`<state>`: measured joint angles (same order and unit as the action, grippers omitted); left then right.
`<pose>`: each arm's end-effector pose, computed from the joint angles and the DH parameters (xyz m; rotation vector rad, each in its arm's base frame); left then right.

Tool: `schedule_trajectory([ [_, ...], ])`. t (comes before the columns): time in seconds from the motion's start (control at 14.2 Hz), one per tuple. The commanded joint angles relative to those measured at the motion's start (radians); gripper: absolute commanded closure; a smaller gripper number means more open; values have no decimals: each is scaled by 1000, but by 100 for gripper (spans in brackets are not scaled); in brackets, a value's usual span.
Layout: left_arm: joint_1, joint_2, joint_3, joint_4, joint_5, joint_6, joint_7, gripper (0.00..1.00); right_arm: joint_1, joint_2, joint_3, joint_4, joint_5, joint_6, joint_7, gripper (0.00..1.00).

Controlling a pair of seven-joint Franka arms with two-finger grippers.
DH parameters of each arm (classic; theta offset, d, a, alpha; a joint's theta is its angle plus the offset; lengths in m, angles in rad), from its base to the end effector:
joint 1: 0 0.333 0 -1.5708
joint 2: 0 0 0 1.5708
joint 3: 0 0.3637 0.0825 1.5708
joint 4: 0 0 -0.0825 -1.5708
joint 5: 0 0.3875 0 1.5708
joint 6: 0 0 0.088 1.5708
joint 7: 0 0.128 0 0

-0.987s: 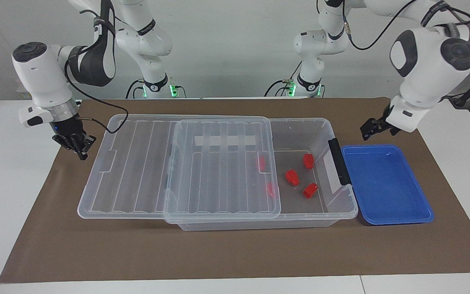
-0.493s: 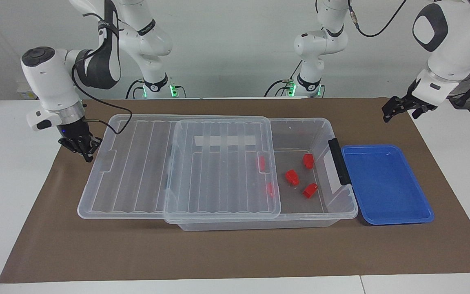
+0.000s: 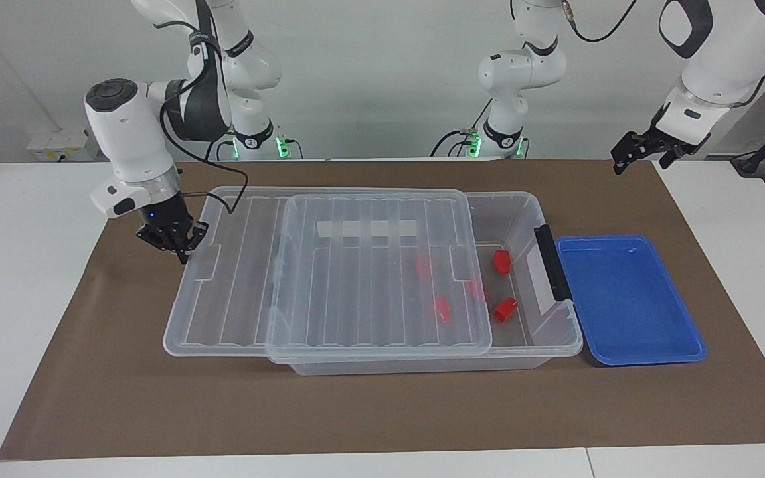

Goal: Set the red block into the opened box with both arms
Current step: 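Withdraw the left gripper while the right gripper pushes the lid back, then slide the clear lid closed over the box with the right gripper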

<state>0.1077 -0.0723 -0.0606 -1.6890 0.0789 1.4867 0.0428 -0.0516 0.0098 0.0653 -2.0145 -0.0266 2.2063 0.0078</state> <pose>0.5166 0.0338 0.6284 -3.0574 -0.0096 0.2048 0.5802 0.0065 0.4903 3.1083 0.0306 0.2840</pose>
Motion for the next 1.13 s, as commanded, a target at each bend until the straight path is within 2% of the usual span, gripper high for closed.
schedule_trajectory([
  [0.0,-3,-38,5,-64,-4,44,17,0,31,-16,2,-13,13,-19,-19,100],
  [0.14,-3,-41,5,-92,-5,136,14,0,62,-17,4,-13,14,-20,-2,100],
  [0.28,-3,-60,5,-132,-5,153,14,0,102,-19,4,-15,43,-19,67,100],
  [0.7,-10,-61,4,-140,-5,190,11,0,174,-21,4,-13,71,-28,164,100],
  [1.06,-121,-61,-2,-136,-5,169,0,0,210,-22,5,-13,71,-22,178,100],
])
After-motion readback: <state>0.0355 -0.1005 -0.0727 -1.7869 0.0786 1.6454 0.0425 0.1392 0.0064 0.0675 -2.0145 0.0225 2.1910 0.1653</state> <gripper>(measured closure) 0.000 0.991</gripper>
